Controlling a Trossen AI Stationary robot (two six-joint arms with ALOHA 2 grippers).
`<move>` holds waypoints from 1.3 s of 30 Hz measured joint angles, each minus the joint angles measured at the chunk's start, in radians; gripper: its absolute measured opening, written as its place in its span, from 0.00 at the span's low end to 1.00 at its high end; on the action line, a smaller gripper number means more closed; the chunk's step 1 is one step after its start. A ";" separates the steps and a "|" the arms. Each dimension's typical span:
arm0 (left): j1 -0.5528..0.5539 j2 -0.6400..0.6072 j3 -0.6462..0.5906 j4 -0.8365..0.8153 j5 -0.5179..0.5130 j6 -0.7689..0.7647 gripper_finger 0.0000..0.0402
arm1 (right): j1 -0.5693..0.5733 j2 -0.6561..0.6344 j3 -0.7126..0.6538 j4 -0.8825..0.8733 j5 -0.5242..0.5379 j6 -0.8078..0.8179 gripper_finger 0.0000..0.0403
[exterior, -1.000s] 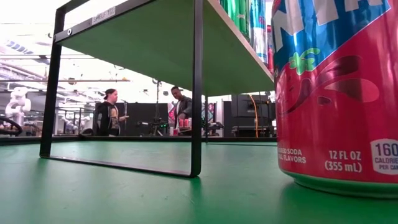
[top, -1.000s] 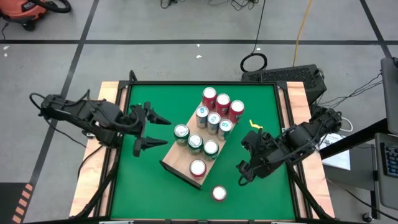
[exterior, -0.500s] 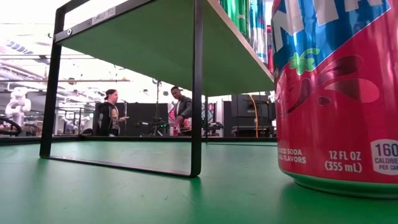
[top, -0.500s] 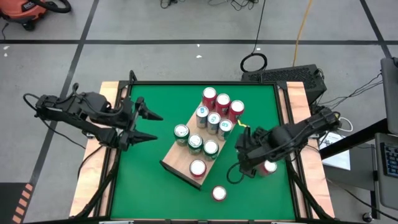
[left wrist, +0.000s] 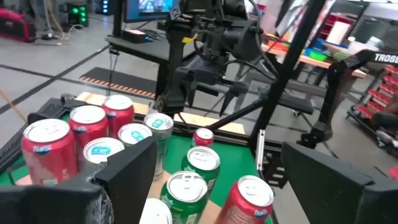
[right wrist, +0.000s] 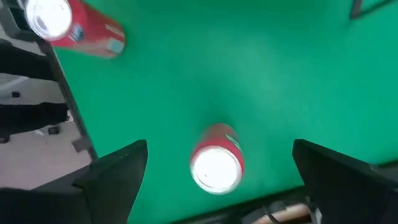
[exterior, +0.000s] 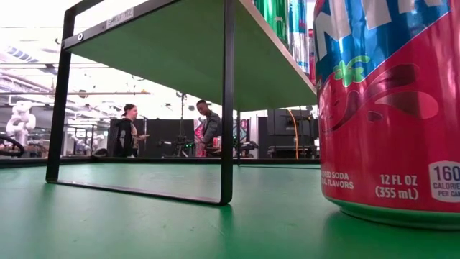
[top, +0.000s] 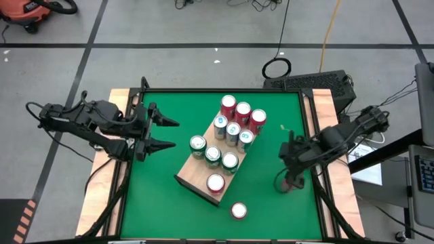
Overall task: Sort soda cans
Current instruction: Put the red soda can on the shelf and align it with the bottom red soda can
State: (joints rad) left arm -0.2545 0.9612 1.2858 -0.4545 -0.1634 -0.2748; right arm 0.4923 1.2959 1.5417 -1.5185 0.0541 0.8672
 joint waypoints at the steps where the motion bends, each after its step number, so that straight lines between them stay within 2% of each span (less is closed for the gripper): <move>1: 0.004 0.003 0.000 0.000 -0.002 -0.010 0.85 | 0.001 -0.026 -0.024 0.001 -0.002 0.009 0.97; 6: 0.018 0.018 0.000 0.002 -0.014 -0.040 0.85 | 0.030 -0.126 -0.177 0.045 0.000 0.079 0.98; 9: 0.019 0.024 0.000 0.001 -0.040 -0.063 0.85 | 0.051 -0.173 -0.267 0.145 -0.005 0.069 0.99; 18: 0.019 0.041 0.000 0.000 -0.078 -0.086 0.85 | 0.121 -0.231 -0.495 0.322 -0.023 0.093 0.99; 23: 0.019 0.048 0.000 -0.001 -0.082 -0.085 0.85 | 0.141 -0.231 -0.571 0.418 -0.085 0.120 0.99; 30: 0.019 0.054 0.000 -0.001 -0.114 -0.056 0.85 | 0.156 -0.230 -0.658 0.449 -0.092 0.192 0.98; 39: 0.038 0.056 0.000 -0.003 -0.126 -0.053 0.85 | 0.158 -0.202 -0.687 0.499 -0.134 0.161 0.98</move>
State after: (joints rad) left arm -0.2164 1.0176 1.2860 -0.4576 -0.2893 -0.3279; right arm 0.6502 1.0942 0.8546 -1.0194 -0.0797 1.0278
